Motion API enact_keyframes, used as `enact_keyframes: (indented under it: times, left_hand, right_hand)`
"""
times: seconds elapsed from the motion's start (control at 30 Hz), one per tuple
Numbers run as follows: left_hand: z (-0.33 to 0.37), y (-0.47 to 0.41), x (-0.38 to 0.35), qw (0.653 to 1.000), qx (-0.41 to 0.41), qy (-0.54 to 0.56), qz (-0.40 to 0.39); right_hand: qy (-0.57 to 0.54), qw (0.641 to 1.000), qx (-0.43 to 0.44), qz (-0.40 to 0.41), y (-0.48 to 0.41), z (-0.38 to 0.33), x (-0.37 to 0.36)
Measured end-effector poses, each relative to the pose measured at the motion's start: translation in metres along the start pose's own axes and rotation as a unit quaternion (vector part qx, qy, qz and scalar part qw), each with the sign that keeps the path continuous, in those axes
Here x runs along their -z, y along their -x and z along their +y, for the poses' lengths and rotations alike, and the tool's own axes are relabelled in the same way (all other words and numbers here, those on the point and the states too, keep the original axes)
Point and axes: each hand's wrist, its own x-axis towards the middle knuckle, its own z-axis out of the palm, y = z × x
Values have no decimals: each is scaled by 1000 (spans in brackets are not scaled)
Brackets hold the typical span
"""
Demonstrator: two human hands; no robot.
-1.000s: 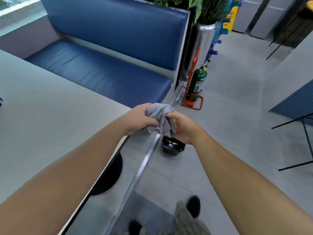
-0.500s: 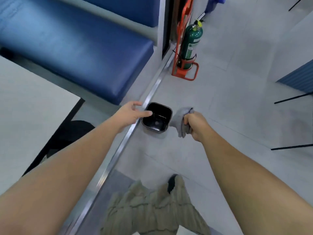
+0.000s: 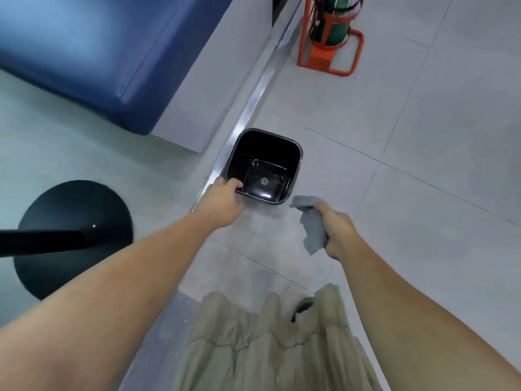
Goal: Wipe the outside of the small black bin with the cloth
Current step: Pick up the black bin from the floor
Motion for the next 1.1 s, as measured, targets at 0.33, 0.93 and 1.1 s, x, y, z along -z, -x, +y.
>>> enact_keyframes:
  times: [0.33, 0.93, 1.1]
  left_hand:
    - [-29, -101, -71, 922, -140, -360, 15]
    - [-26, -103, -66, 879, -195, -434, -12]
    - [-29, -112, -77, 885, -190, -421, -61]
  right_hand:
    - [-11, 998, 54, -2, -110, 55, 2]
    - [-44, 994, 98, -12, -100, 33, -8]
    - [-7, 994, 113, 9, -111, 41, -14]
